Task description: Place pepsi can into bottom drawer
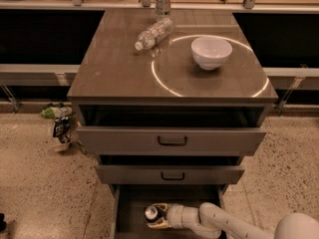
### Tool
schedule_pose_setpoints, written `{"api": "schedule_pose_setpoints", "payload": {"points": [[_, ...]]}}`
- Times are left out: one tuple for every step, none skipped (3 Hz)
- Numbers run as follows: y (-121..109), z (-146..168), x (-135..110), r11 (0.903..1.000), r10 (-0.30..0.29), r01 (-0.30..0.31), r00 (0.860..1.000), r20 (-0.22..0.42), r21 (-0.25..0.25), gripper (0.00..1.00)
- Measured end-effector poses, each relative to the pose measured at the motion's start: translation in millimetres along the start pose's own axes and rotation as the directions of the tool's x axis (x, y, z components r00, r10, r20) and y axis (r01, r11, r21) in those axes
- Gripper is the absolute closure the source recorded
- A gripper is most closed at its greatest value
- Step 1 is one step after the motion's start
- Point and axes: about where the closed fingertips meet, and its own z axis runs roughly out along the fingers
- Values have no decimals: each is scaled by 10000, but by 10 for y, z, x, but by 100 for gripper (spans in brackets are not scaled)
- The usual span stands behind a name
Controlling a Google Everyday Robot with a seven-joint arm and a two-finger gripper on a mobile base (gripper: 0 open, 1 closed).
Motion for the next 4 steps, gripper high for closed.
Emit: {"api": "schedule_pose_setpoints", "payload": {"points": [[-105,159,274,9998,163,-165,9996,221,119,98],[-171,251,405,9994,171,-176,9997,187,297,76],[-167,311,489,9985,221,-225,9997,92,490,53],[-150,302,501,9980,263,-274,9995,196,577,30]]}}
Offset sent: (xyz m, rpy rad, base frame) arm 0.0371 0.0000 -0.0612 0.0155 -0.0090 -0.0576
